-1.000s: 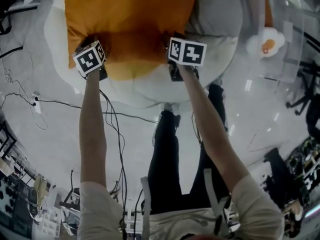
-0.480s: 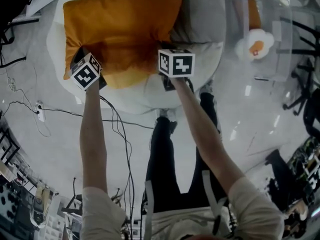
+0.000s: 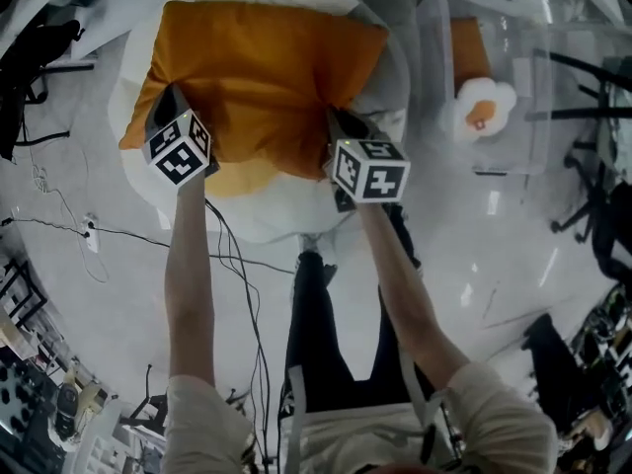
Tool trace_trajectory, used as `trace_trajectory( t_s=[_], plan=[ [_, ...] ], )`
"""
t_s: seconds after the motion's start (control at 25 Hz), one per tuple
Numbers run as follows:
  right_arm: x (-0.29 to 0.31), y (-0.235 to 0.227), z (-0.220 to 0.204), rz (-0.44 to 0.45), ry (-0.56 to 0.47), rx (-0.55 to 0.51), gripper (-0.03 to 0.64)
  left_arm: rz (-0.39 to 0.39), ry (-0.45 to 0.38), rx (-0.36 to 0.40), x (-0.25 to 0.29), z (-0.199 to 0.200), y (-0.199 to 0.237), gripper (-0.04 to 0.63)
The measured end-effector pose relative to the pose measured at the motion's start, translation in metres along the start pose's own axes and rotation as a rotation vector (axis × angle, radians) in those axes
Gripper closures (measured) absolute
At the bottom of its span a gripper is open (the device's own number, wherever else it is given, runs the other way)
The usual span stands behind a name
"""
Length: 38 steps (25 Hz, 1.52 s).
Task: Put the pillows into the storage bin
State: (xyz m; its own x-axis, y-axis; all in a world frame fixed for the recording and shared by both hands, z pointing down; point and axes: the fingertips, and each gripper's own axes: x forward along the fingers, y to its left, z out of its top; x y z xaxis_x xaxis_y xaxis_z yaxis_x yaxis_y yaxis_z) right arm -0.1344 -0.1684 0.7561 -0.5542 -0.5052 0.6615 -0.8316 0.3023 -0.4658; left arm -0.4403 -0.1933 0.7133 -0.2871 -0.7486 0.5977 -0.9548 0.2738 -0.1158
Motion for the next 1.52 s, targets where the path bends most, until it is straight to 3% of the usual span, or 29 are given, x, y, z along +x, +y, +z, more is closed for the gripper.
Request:
trace_trajectory(
  t_s=[0.24,0.48,0.68,0.84,1.0,1.24,1.48,1.52],
  plan=[
    [-0.088,-0.087,0.074,-0.155,-0.178,0.055,0.606,-0.2,-0.11,0.058,0.005,0.089,-0.148,0.588],
    [-0.198,-0.206,0.131,-0.336,-0.367,0.132,0.606,-0.405,-0.193,0.143,-0.014,0.164,-0.338,0.588],
    [-0.262,-0.304,0.129,-0.492,-0.486,0.32,0.606,-0.624,-0.234,0.342,-0.017,0.199,-0.518,0.588],
    [-0.277,-0.347,0.112,-0.597,-0.523,0.442,0.606,-0.761,-0.246,0.456,-0.012,0.198,-0.611,0.588],
    [-0.298,-0.373,0.087,-0.677,-0.559,0.513,0.606,-0.851,-0.233,0.515,-0.021,0.178,-0.673,0.588],
    [-0.323,-0.403,0.067,-0.731,-0.579,0.585,0.606,-0.916,-0.201,0.564,-0.034,0.157,-0.735,0.588],
    [-0.304,-0.419,0.062,-0.7,-0.53,0.651,0.602,-0.868,-0.206,0.598,-0.018,0.159,-0.744,0.584],
    [-0.295,-0.426,0.055,-0.696,-0.495,0.698,0.542,-0.865,-0.197,0.602,-0.013,0.159,-0.746,0.584]
  ],
)
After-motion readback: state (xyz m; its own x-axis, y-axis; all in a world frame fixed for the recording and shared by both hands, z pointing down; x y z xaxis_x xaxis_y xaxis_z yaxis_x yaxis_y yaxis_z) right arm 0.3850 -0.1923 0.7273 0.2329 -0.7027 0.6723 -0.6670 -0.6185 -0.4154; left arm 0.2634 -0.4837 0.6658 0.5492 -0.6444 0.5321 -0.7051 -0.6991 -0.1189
